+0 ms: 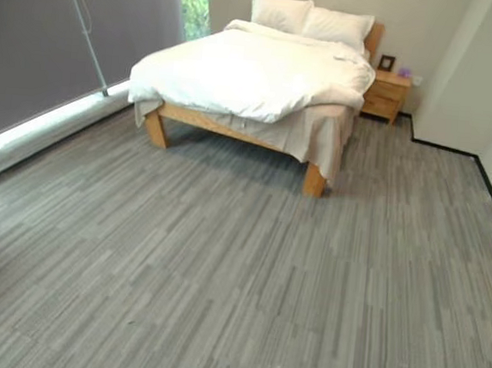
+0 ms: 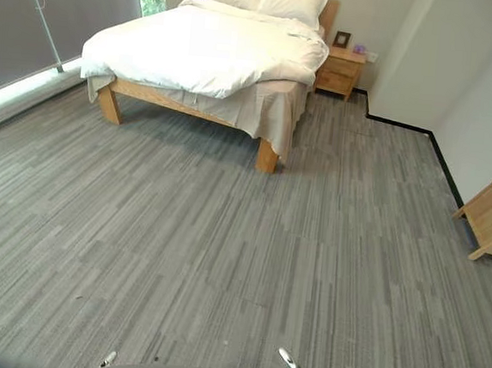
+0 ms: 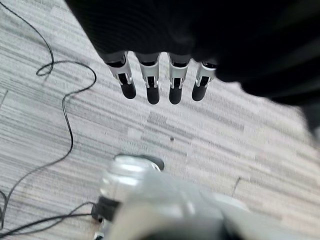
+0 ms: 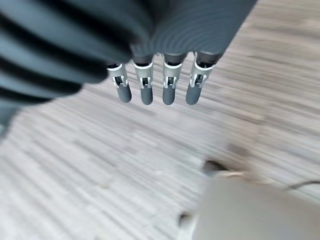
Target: Making the bed.
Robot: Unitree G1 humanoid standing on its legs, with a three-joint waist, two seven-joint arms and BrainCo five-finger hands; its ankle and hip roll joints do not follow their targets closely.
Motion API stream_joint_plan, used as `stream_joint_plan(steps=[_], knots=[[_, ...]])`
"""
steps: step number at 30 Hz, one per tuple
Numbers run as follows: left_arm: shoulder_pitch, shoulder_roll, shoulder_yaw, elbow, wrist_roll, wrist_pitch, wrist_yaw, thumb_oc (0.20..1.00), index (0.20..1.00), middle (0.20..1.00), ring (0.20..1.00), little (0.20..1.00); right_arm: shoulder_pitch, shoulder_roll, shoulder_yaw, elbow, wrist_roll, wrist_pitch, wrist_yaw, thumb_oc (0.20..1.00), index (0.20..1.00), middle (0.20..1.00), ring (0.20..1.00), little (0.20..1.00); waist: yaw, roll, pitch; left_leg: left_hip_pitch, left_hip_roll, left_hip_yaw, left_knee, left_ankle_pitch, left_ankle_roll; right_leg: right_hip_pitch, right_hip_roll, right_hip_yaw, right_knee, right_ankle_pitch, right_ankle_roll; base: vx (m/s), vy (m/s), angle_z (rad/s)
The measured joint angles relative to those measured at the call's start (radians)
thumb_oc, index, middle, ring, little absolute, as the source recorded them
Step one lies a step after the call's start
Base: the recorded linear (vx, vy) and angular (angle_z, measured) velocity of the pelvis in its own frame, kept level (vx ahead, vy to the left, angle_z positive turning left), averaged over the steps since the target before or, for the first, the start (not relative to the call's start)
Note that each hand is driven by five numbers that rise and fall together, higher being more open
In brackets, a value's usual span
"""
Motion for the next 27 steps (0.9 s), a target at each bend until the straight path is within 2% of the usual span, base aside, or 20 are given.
stream_joint_plan(steps=[6, 7, 9, 10, 11, 12, 14, 15, 16, 17, 18, 21, 25, 27], knots=[[-0.028, 0.009, -0.109, -0.137, 0.001, -0.017, 0.009, 1.0, 1.0, 1.0, 1.0, 1.0, 0.02, -0.002, -0.011, 0.018, 0.025, 0.007, -0.002, 1.0, 1.0, 1.0, 1.0, 1.0, -0.005, 0.018, -0.001, 0.021, -0.001, -0.002, -0.013, 0.004, 0.006, 0.04, 0.006, -0.004, -0.051, 0.032, 0.004, 0.0, 0.027, -0.01], [-0.044, 0.023, -0.151, -0.225, 0.002, -0.027, 0.011, 1.0, 1.0, 1.0, 1.0, 1.0, 0.026, -0.021, -0.012, -0.015, 0.043, 0.012, -0.002, 1.0, 1.0, 1.0, 1.0, 1.0, -0.018, 0.018, -0.001, 0.024, -0.001, 0.004, -0.017, 0.006, 0.008, 0.042, 0.01, 0.002, -0.064, 0.043, 0.006, -0.02, 0.032, -0.07], [-0.054, 0.036, -0.182, -0.29, 0.004, -0.045, 0.008, 1.0, 1.0, 1.0, 1.0, 1.0, 0.017, -0.04, -0.032, -0.069, 0.069, 0.003, -0.004, 1.0, 1.0, 1.0, 1.0, 1.0, -0.034, 0.036, 0.012, 0.024, 0.003, 0.017, -0.021, 0.007, 0.01, 0.042, 0.011, 0.012, -0.074, 0.049, 0.009, -0.02, 0.037, -0.22], [-0.085, 0.03, -0.174, -0.301, 0.006, -0.051, 0.009, 1.0, 1.0, 1.0, 1.0, 1.0, 0.007, -0.05, -0.039, -0.093, 0.074, 0.001, -0.01, 1.0, 1.0, 1.0, 1.0, 1.0, -0.046, 0.033, 0.009, 0.028, 0.003, 0.028, -0.023, 0.007, 0.009, 0.045, 0.013, 0.019, -0.085, 0.056, 0.012, -0.03, 0.048, -0.26], [-0.098, 0.048, -0.177, -0.381, 0.004, -0.025, 0.011, 1.0, 1.0, 1.0, 1.0, 1.0, -0.007, -0.066, -0.044, -0.153, 0.088, 0.027, -0.014, 1.0, 1.0, 1.0, 1.0, 1.0, -0.062, 0.04, 0.014, 0.028, 0.003, 0.032, -0.024, 0.008, 0.011, 0.044, 0.014, 0.027, -0.092, 0.063, 0.01, -0.04, 0.039, -0.28], [-0.095, 0.098, -0.182, -0.584, -0.007, -0.013, 0.012, 1.0, 1.0, 1.0, 1.0, 1.0, -0.01, -0.105, -0.049, -0.319, 0.111, 0.039, -0.024, 1.0, 1.0, 1.0, 1.0, 1.0, -0.074, 0.047, 0.034, 0.026, 0.005, 0.041, -0.036, 0.014, 0.013, 0.037, 0.018, 0.04, -0.098, 0.072, 0.015, -0.04, 0.031, -0.29], [-0.123, 0.148, -0.118, -0.879, -0.082, -0.053, 0.032, 1.0, 1.0, 1.0, 1.0, 1.0, -0.021, -0.168, -0.087, -0.581, 0.142, 0.011, -0.049, 1.0, 1.0, 1.0, 1.0, 1.0, -0.088, 0.059, 0.047, 0.031, 0.007, 0.061, -0.061, 0.036, 0.017, 0.043, 0.023, 0.053, -0.141, 0.109, 0.022, -0.01, 0.034, -0.28], [-0.164, 0.184, -0.094, -1.013, -0.118, -0.083, 0.045, 1.0, 1.0, 1.0, 1.0, 1.0, -0.032, -0.192, -0.129, -0.714, 0.149, -0.024, -0.069, 1.0, 1.0, 1.0, 1.0, 1.0, -0.09, 0.064, 0.048, 0.046, 0.007, 0.07, -0.075, 0.038, 0.018, 0.063, 0.026, 0.06, -0.172, 0.122, 0.02, 0.01, 0.028, -0.19], [-0.19, 0.19, -0.088, -1.019, -0.118, -0.087, 0.042, 1.0, 1.0, 1.0, 1.0, 1.0, -0.051, -0.201, -0.134, -0.717, 0.151, -0.025, -0.073, 1.0, 1.0, 1.0, 1.0, 1.0, -0.092, 0.066, 0.047, 0.058, 0.007, 0.077, -0.081, 0.037, 0.017, 0.072, 0.027, 0.065, -0.176, 0.123, 0.02, 0.03, 0.036, -0.2], [-0.187, 0.207, -0.085, -1.061, -0.118, -0.065, 0.045, 1.0, 1.0, 1.0, 1.0, 1.0, -0.045, -0.21, -0.145, -0.767, 0.149, 0.001, -0.075, 1.0, 1.0, 1.0, 1.0, 1.0, -0.094, 0.069, 0.048, 0.061, 0.007, 0.082, -0.088, 0.036, 0.015, 0.072, 0.028, 0.072, -0.18, 0.122, 0.021, 0.05, 0.028, -0.17], [-0.154, 0.222, -0.058, -1.142, -0.118, -0.07, 0.041, 1.0, 1.0, 1.0, 1.0, 1.0, -0.007, -0.218, -0.179, -0.888, 0.145, -0.001, -0.089, 1.0, 1.0, 1.0, 1.0, 1.0, -0.105, 0.071, 0.051, 0.062, 0.008, 0.086, -0.094, 0.036, 0.015, 0.073, 0.031, 0.076, -0.193, 0.128, 0.023, 0.05, 0.028, -0.11], [-0.071, 0.19, -0.009, -1.202, -0.118, -0.068, 0.043, 1.0, 1.0, 1.0, 1.0, 1.0, 0.091, -0.209, -0.234, -1.036, 0.139, -0.016, -0.109, 1.0, 1.0, 1.0, 1.0, 1.0, -0.115, 0.07, 0.057, 0.062, 0.006, 0.088, -0.094, 0.036, 0.015, 0.082, 0.032, 0.083, -0.213, 0.146, 0.022, 0.05, 0.031, -0.07], [-0.002, 0.147, 0.013, -1.207, -0.118, -0.054, 0.055, 1.0, 1.0, 1.0, 1.0, 1.0, 0.158, -0.185, -0.28, -1.066, 0.1, -0.019, -0.132, 1.0, 1.0, 1.0, 1.0, 1.0, -0.118, 0.056, 0.078, 0.059, 0.009, 0.1, -0.095, 0.033, 0.011, 0.075, 0.035, 0.099, -0.219, 0.147, 0.022, 0.03, 0.029, -0.13], [0.032, 0.097, 0.038, -1.203, -0.131, -0.041, 0.084, 1.0, 1.0, 1.0, 1.0, 1.0, 0.178, -0.165, -0.288, -1.065, 0.096, -0.023, -0.146, 1.0, 1.0, 1.0, 1.0, 1.0, -0.118, 0.054, 0.084, 0.057, 0.012, 0.113, -0.095, 0.029, 0.005, 0.069, 0.036, 0.109, -0.224, 0.143, 0.028, 0.02, 0.024, -0.18]])
